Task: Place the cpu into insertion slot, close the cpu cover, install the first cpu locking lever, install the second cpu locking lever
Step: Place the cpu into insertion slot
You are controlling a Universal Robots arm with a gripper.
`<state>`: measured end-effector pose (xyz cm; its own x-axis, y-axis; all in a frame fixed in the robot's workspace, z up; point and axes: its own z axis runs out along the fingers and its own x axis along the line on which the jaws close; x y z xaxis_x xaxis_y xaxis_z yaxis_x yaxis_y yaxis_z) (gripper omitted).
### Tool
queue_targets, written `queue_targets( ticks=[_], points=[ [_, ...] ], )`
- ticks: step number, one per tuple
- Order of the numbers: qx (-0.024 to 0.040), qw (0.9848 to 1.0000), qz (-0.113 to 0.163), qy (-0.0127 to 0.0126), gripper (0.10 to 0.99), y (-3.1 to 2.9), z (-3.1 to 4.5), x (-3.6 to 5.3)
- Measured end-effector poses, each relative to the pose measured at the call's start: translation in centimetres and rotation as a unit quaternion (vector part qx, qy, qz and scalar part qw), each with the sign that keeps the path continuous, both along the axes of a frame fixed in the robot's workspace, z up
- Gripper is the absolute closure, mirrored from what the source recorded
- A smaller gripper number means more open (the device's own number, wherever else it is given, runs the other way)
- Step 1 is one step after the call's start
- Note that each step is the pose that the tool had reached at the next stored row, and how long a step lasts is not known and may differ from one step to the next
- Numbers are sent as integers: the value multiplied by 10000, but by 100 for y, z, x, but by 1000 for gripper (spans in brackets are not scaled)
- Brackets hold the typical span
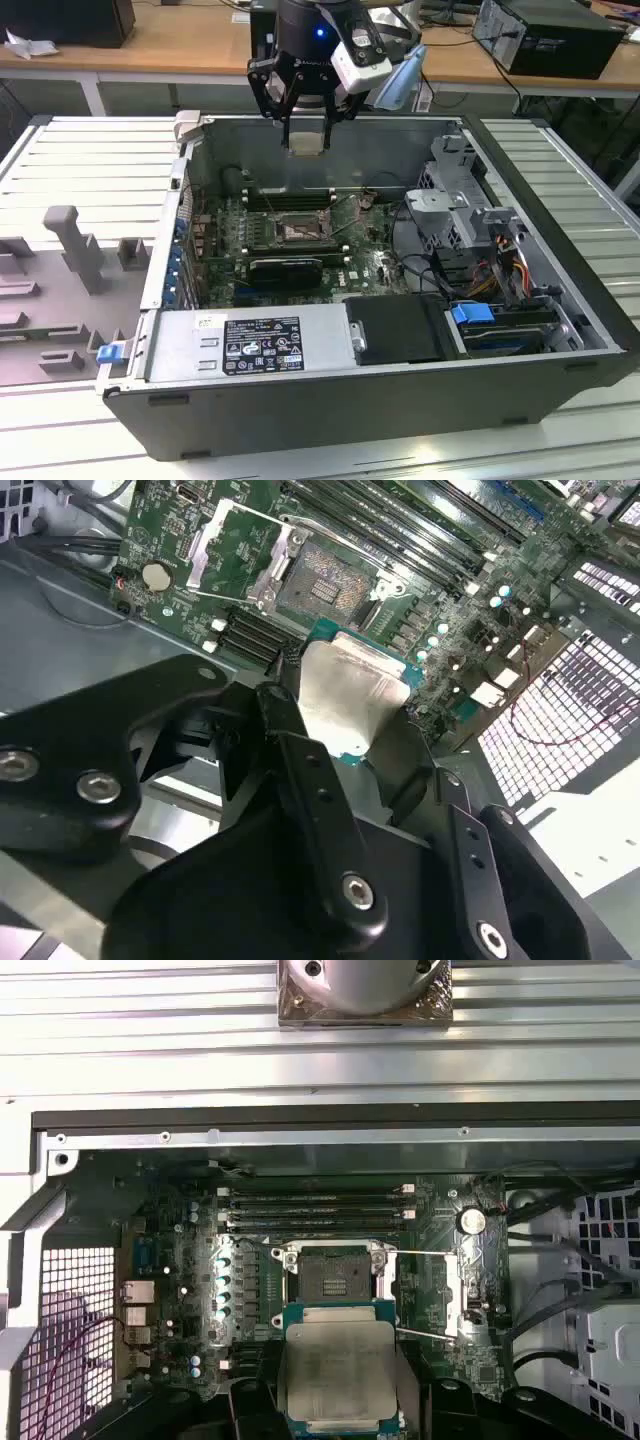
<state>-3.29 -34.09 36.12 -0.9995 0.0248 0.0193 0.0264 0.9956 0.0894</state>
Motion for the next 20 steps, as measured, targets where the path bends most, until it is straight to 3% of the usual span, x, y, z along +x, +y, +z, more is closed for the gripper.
queue_targets(
  ticks=[13,20],
  points=[
    [0,9989,-471,0,557,0,-1,-4],
    [0,9974,-715,0,557,0,-2,-4]
  ],
)
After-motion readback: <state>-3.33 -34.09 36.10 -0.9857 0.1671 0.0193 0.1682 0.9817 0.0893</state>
